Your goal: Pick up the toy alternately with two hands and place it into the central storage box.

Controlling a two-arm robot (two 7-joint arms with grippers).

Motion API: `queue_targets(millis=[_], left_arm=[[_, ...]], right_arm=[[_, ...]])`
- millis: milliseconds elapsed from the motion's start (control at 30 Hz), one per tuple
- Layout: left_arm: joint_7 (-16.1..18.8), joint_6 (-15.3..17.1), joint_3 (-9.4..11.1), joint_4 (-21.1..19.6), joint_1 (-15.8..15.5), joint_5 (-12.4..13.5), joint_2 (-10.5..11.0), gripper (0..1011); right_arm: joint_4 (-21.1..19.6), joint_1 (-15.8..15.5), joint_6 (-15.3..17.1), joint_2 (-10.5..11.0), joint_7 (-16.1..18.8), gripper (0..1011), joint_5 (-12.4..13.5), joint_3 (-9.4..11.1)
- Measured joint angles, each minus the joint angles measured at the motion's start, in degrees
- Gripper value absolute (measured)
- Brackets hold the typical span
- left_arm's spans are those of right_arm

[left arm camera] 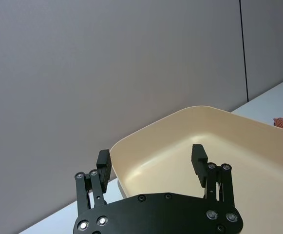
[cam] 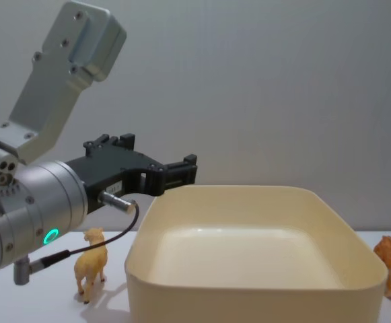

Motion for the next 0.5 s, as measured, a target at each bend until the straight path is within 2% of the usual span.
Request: queue_targets(millis=[267,500], left_arm=[[0.0,0.0,0.0,0.0,0.0,0.0,0.0,1001],[0.0,0.0,0.0,0.0,0.0,0.0,0.0,1001]], right_arm=[[-4.35,-1.22,-0.38,1.21,2.88,278,1.3,0.75],[-5.88,-0.3,0.5,0.71,6.9,279,1.57,0.19]])
